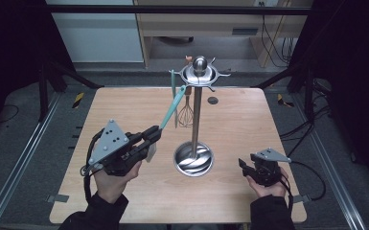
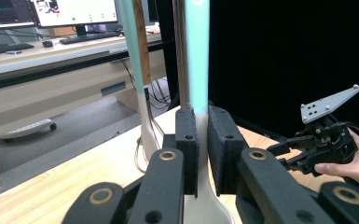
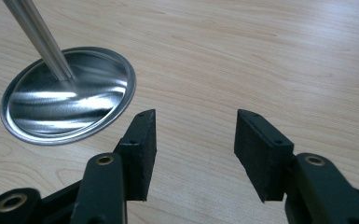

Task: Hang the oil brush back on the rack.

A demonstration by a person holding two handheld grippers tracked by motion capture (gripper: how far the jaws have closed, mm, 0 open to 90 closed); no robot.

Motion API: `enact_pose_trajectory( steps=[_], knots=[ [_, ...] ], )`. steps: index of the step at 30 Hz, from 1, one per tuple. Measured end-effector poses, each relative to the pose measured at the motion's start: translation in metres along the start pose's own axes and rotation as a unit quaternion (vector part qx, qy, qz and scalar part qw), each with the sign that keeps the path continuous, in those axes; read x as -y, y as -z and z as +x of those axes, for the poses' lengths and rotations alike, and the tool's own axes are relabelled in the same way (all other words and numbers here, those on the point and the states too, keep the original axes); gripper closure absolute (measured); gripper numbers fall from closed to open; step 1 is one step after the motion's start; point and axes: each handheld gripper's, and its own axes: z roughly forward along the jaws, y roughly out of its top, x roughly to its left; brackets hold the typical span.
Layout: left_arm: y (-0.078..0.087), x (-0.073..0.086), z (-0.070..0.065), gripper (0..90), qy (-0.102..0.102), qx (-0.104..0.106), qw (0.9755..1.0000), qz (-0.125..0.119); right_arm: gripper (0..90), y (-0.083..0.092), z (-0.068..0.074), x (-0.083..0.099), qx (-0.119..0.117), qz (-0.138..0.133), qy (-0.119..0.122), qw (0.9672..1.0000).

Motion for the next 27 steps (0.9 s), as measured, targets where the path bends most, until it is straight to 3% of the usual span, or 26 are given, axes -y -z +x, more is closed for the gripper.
enact_pose_trajectory(
  steps=[19,27],
  knots=[
    [-0.027,0.003,-0.002,82.8,0.008,-0.002,0.9998,0.02,49.2,-0.001,0.001,0.0,0.0,-0.001,0.003,1.0],
    [-0.037,0.004,-0.003,82.7,0.011,-0.009,0.9997,0.018,49.2,-0.001,0.001,0.0,-0.001,0.0,0.002,1.0]
  ],
)
